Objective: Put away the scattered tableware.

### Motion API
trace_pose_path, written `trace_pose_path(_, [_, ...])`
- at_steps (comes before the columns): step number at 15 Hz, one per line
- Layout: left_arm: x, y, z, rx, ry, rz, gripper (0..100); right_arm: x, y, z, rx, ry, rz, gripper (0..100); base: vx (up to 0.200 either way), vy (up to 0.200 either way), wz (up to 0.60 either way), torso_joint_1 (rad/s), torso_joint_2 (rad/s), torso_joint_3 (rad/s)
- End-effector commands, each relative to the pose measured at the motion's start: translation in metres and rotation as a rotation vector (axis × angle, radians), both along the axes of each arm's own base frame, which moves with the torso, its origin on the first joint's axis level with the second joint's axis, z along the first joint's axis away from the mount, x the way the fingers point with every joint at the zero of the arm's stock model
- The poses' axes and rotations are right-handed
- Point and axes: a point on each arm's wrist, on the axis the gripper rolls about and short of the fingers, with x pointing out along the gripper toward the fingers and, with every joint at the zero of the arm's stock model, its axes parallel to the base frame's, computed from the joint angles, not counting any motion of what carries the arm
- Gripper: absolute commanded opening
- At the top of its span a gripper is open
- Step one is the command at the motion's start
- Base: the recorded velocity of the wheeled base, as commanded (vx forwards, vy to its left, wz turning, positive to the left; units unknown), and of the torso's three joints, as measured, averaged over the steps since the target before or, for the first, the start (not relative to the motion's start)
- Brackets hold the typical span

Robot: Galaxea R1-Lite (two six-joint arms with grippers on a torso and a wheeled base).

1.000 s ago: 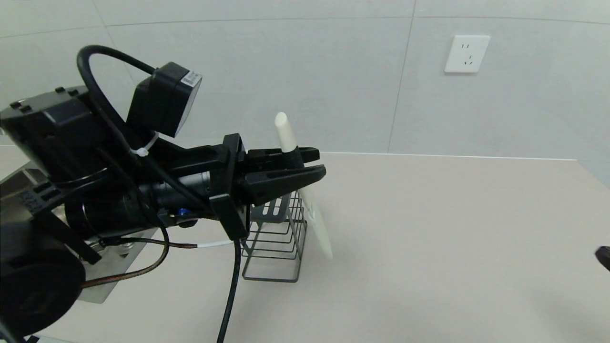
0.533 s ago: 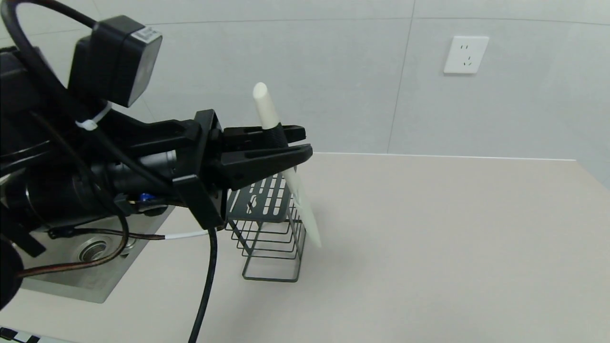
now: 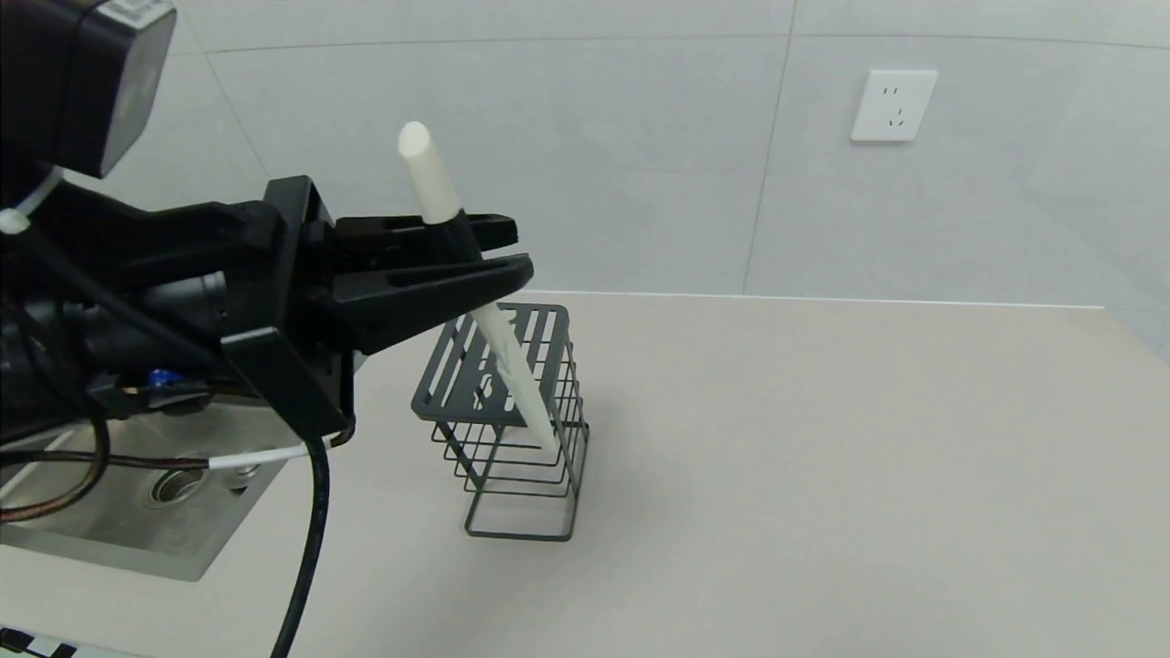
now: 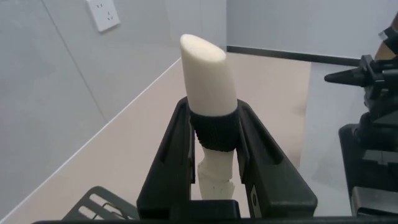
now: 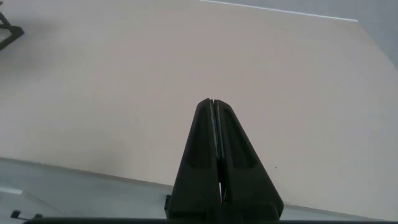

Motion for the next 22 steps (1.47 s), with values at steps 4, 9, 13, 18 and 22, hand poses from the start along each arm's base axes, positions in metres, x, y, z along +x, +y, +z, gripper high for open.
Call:
trace_pose_path(4, [0.009, 0.016, 0.008, 0.029, -0.101, 0.091, 0, 0.0, 0.0, -0.001, 0.049, 0.007, -0.015, 0, 0.0, 0.0, 0.0, 0.0, 0.0, 0.0])
trace_pose_path(9, [0.038, 0.003, 0.011, 0.071, -0.172, 0.073, 0, 0.0, -0.001, -0.001, 0.044, 0.007, -0.029, 0, 0.0, 0.0, 0.0, 0.0, 0.0, 0.0])
trace_pose_path(13, [0.066, -0.003, 0.026, 0.059, -0.217, -0.009, 0, 0.0, -0.001, -0.001, 0.052, 0.007, -0.03, 0, 0.0, 0.0, 0.0, 0.0, 0.0, 0.0])
trace_pose_path(18, [0.082, 0.016, 0.032, 0.083, -0.191, -0.096, 0, 0.0, -0.001, -0.001, 0.063, 0.006, -0.029, 0, 0.0, 0.0, 0.0, 0.0, 0.0, 0.0])
trace_pose_path(22, [0.086, 0.014, 0.033, 0.083, -0.199, -0.185, 0, 0.0, -0.001, -0.001, 0.064, 0.005, -0.029, 0, 0.0, 0.0, 0.0, 0.0, 0.0, 0.0])
